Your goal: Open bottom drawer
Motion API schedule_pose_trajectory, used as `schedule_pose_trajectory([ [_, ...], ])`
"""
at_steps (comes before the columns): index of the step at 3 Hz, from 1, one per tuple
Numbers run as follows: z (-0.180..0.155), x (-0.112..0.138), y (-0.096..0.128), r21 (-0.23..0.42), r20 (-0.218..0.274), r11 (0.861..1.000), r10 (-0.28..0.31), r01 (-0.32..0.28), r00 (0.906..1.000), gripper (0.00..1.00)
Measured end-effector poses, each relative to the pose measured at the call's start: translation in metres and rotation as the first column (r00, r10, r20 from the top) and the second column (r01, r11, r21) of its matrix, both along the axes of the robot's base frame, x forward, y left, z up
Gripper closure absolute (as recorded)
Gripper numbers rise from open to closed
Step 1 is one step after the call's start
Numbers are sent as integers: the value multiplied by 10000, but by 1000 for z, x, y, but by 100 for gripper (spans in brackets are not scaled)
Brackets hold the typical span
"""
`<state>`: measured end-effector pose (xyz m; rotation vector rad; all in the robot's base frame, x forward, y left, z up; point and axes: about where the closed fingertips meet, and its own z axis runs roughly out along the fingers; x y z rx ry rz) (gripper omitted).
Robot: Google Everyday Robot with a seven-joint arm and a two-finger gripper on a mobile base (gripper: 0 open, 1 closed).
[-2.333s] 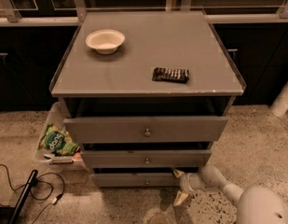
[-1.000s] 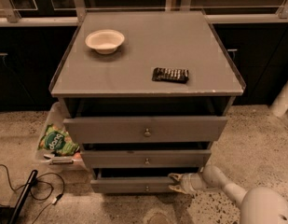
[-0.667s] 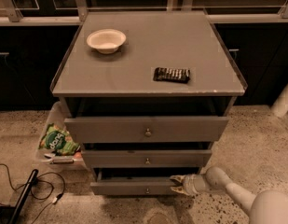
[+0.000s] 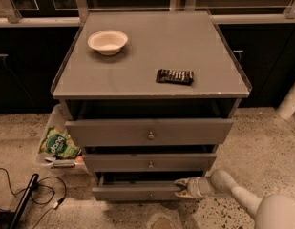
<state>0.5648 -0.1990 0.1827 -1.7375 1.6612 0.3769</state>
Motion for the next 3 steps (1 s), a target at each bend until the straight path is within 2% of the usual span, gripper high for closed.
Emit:
schedule_pose_trajectory([
  [1, 0, 0, 0, 0, -1, 10000, 0, 0, 10000, 28],
  [2, -23, -8, 0, 66, -468, 10000, 42, -39, 9989, 4],
  [3, -33, -17, -3, 66, -825, 10000, -3, 8, 9966, 0],
])
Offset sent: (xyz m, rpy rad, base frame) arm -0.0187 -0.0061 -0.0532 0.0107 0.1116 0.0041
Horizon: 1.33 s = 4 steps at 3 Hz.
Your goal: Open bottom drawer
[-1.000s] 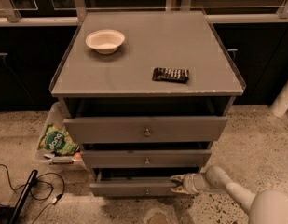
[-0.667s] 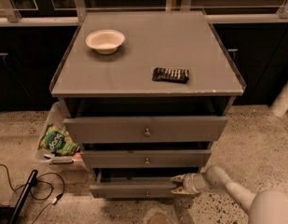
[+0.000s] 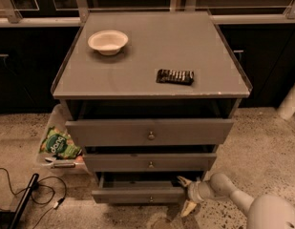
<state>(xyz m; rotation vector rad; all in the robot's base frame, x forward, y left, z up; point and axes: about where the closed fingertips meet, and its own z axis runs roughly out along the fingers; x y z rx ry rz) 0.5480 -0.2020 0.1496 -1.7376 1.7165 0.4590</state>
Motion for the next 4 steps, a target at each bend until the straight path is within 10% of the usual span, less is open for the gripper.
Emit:
schedule_pose_trajectory([
  [2, 17, -11, -5, -195, 54, 9998, -55, 56, 10000, 42],
  [4, 131, -62, -75, -1089, 1228, 9874, -1015, 1151, 9872, 88],
])
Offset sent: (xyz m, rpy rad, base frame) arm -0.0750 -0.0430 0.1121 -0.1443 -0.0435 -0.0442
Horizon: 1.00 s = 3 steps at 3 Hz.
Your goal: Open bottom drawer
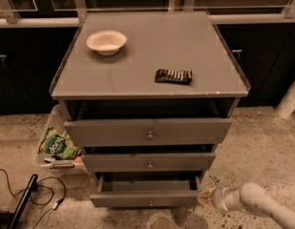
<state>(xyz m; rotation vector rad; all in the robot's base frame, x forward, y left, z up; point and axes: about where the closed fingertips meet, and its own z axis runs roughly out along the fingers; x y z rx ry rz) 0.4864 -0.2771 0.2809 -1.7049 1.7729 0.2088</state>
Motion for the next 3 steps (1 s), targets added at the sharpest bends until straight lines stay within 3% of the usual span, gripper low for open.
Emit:
schedule_pose_trajectory([
  [1, -11, -38, 24, 236, -497, 9988, 437, -426, 9978, 86],
  [2, -55, -3, 46, -37, -832, 9983, 576, -581, 9949, 62],
  [3, -53, 30, 66, -144, -600, 9956, 914, -924, 9940, 39],
])
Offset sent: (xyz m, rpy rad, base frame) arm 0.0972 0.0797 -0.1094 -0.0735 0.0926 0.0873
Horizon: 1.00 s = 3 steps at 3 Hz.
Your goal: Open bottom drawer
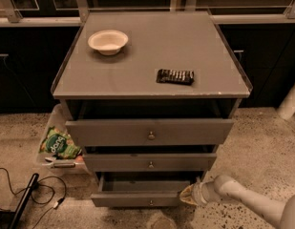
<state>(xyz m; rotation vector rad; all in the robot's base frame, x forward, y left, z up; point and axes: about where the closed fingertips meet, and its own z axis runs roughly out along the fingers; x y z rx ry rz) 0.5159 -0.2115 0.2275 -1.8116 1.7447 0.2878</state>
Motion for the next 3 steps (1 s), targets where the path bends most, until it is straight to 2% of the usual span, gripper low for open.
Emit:
schedule_pose_trajectory([
  [1, -1, -1, 1, 9, -19, 10000, 14, -14, 10000, 16],
  [2, -1, -1, 1, 10, -20, 10000, 15, -15, 10000, 0],
  [3, -1, -1, 1, 10, -20, 10000, 15, -15, 10000, 0],
])
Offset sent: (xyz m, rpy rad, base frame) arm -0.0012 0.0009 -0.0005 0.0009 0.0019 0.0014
